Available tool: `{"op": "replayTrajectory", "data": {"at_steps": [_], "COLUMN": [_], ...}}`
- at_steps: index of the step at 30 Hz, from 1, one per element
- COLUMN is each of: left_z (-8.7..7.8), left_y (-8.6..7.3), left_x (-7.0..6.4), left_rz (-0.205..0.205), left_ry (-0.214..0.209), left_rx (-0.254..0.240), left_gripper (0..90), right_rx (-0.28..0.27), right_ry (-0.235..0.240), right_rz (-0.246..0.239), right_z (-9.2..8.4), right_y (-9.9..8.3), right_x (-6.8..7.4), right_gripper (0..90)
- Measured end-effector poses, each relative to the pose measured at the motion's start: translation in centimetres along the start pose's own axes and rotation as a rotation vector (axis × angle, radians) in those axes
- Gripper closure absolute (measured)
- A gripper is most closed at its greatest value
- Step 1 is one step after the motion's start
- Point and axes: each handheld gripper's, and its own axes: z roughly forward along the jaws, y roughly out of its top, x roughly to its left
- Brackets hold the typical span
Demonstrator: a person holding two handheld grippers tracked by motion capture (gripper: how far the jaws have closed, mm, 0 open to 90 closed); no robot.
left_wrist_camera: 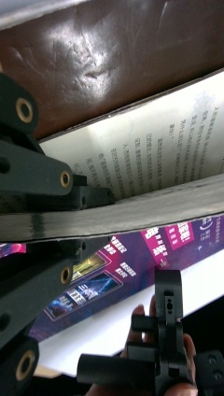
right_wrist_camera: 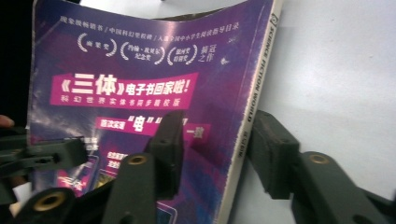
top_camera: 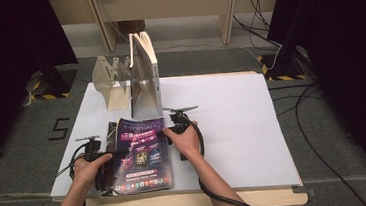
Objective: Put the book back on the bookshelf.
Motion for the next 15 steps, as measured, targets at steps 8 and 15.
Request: {"op": "replayTrajectory", "data": {"at_steps": [8,15], "left_z": [0.2,0.7], "left_y": [0.2,0.6], "left_x": [-0.7,-1.2], "left_rz": [0.029,0.057], "left_ry": [0.048,0.065], "left_rx": [0.010,0.031], "left_gripper": [78.8,77.7], "right_rx": [0.017,0.053], "right_ry": [0.011,0.084], "right_rz": [-0.027,-0.036], "right_z": [-1.3,-2.3], "right_y": [-0.5,-0.2], "right_x": [0.8,1.1], "right_gripper": [68.2,76.4]}}
